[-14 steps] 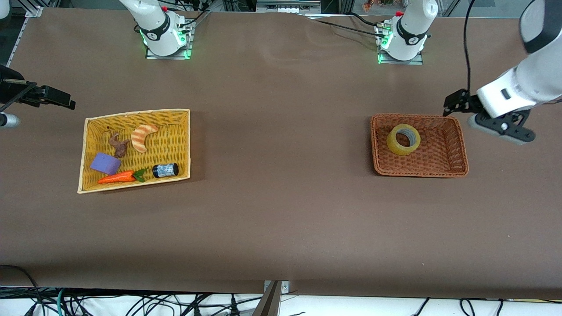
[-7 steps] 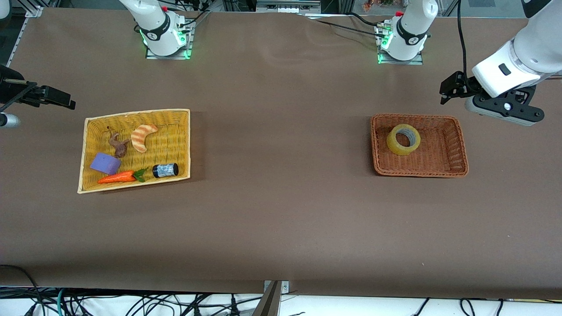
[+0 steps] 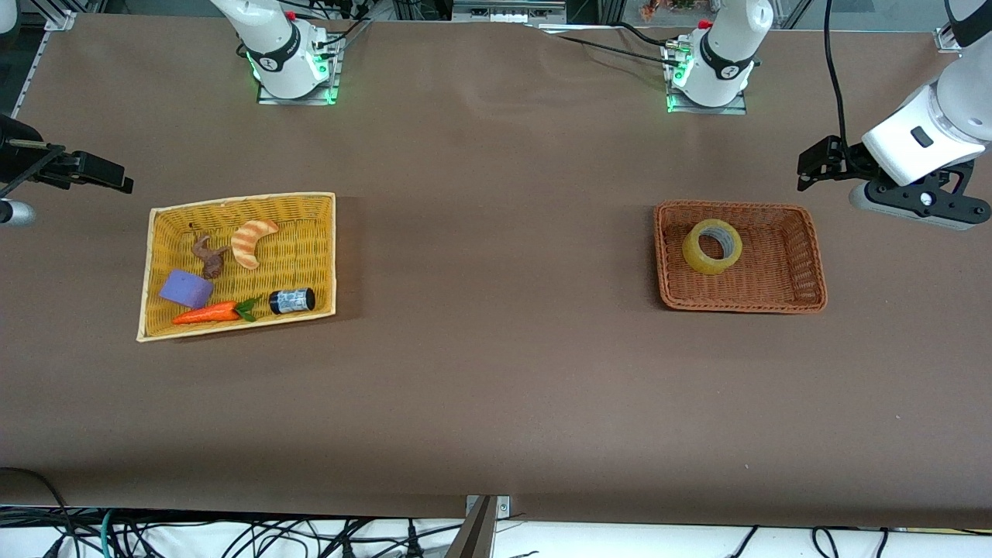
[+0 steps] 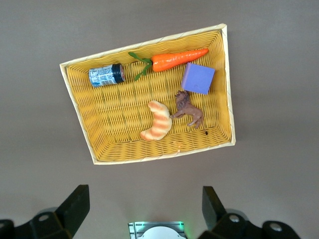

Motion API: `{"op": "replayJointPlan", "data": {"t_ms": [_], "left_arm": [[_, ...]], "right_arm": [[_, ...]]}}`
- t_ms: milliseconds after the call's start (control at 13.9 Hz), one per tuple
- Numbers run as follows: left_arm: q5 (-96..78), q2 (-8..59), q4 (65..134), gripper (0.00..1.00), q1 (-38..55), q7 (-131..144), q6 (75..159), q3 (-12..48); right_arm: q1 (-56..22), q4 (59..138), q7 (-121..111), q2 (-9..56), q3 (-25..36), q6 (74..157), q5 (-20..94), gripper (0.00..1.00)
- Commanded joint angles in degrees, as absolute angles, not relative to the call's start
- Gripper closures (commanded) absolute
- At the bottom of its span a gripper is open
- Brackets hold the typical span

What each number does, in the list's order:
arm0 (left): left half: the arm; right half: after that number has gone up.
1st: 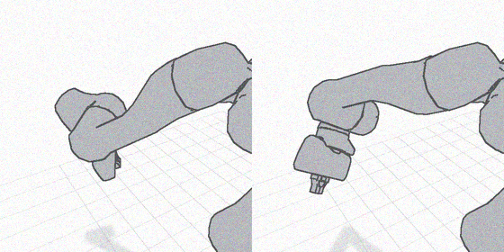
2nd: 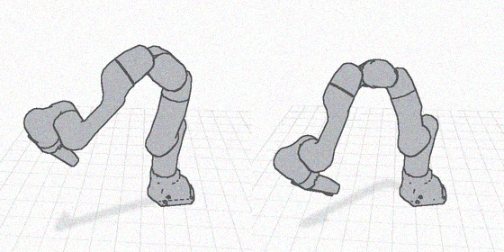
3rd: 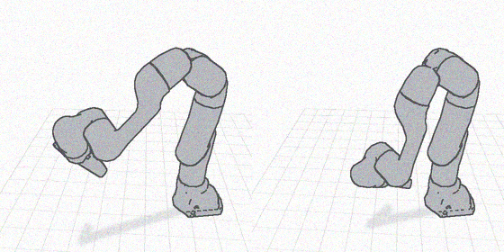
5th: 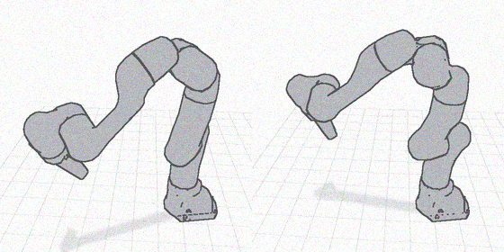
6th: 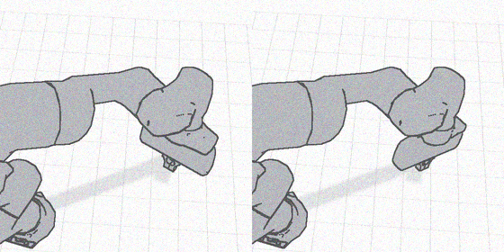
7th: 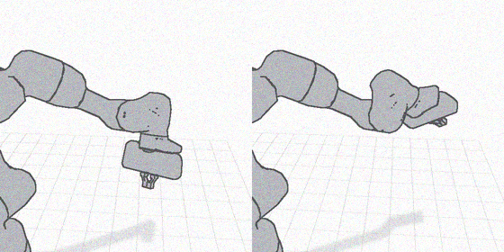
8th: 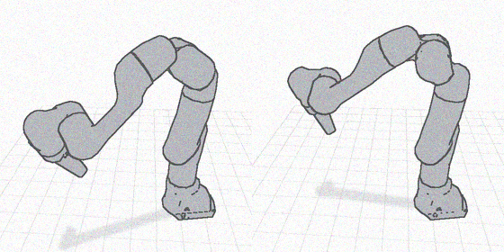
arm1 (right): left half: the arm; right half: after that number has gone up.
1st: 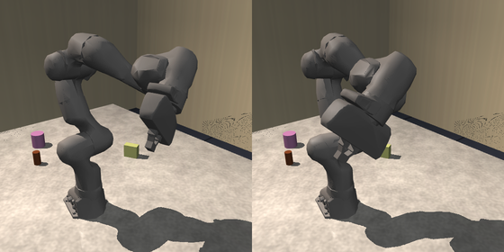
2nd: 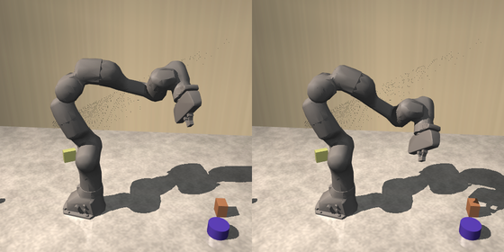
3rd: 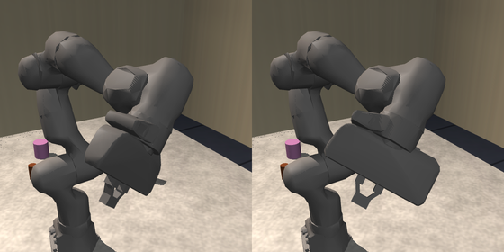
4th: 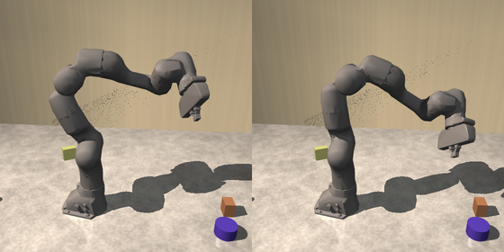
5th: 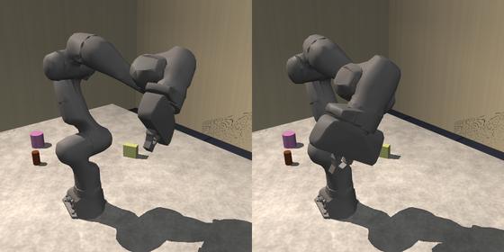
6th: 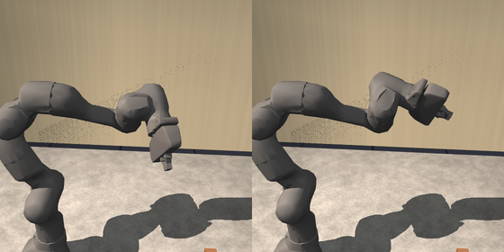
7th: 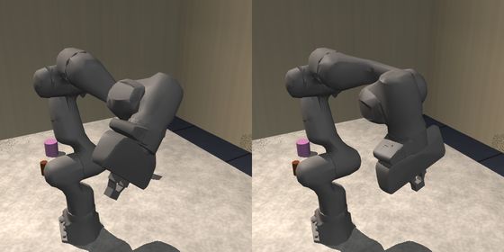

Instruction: Transfer tape with both arms

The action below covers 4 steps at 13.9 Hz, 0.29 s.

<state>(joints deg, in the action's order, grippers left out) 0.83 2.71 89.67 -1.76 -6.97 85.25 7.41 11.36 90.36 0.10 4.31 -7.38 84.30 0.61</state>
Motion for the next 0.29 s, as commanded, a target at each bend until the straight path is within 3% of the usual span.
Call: {"op": "replayJointPlan", "data": {"t_ms": [0,216], "left_arm": [[1.6,3.4,88.2,0.0,-3.0,-6.2,83.5,7.8],[0.9,3.4,88.1,0.0,-3.3,-6.2,83.4,7.7]], "right_arm": [[11.3,89.1,-0.3,4.8,-7.0,83.7,1.7,0.0],[11.3,89.1,-0.3,4.8,-7.0,83.7,1.7,0.0]]}}
